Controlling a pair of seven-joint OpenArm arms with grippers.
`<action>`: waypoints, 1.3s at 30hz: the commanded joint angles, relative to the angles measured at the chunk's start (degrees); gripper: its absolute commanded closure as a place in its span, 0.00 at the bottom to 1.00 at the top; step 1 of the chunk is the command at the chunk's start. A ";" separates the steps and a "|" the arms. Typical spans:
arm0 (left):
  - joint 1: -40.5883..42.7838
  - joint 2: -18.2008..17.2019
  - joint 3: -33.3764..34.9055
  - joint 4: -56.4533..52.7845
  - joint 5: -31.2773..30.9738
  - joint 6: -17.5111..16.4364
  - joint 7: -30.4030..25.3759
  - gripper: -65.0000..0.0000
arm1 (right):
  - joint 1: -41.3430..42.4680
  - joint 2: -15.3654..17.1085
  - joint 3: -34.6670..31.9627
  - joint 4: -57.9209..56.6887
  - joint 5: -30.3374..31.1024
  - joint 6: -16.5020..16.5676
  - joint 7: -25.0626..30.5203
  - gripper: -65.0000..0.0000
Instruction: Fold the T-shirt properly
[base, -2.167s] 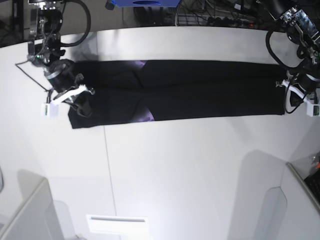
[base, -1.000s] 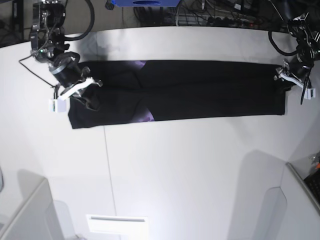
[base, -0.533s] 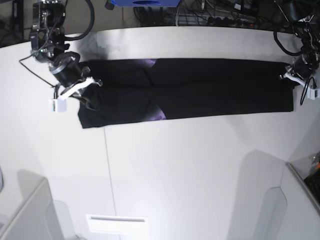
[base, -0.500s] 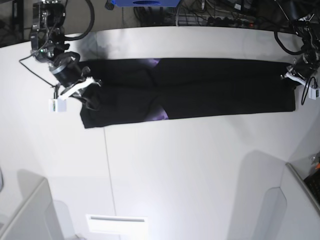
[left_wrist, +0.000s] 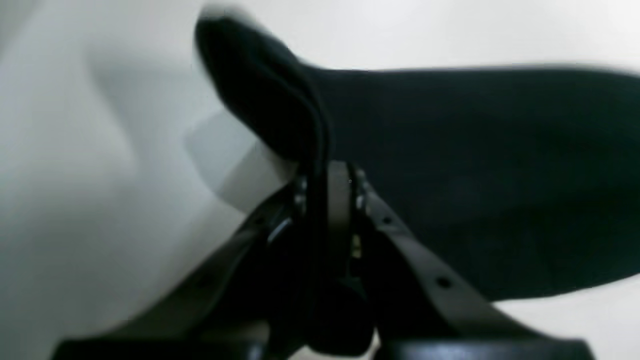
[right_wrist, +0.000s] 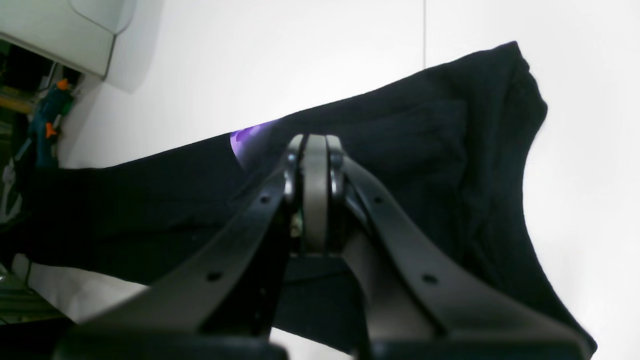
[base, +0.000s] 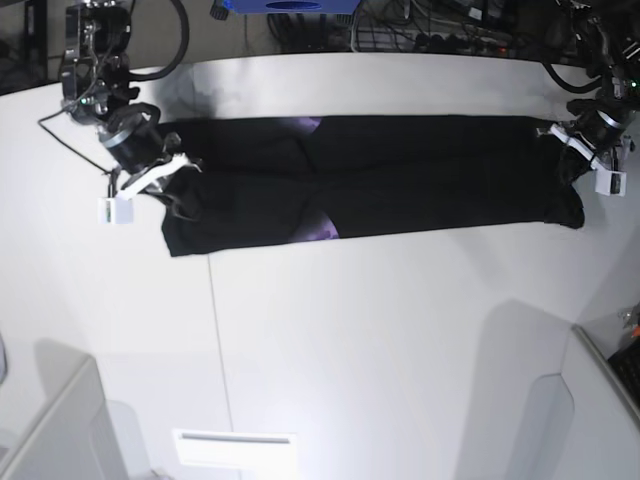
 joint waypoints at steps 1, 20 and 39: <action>-0.13 0.86 -0.39 2.88 1.64 0.11 -1.54 1.00 | 0.44 0.53 0.24 1.08 0.60 0.46 1.35 1.00; -2.16 10.36 15.70 9.83 12.80 0.11 3.47 1.00 | 0.36 0.53 0.24 1.08 0.60 0.46 1.35 1.00; -4.88 12.82 32.05 10.97 12.27 9.34 3.56 1.00 | 0.71 0.53 0.42 0.73 0.60 0.46 1.35 1.00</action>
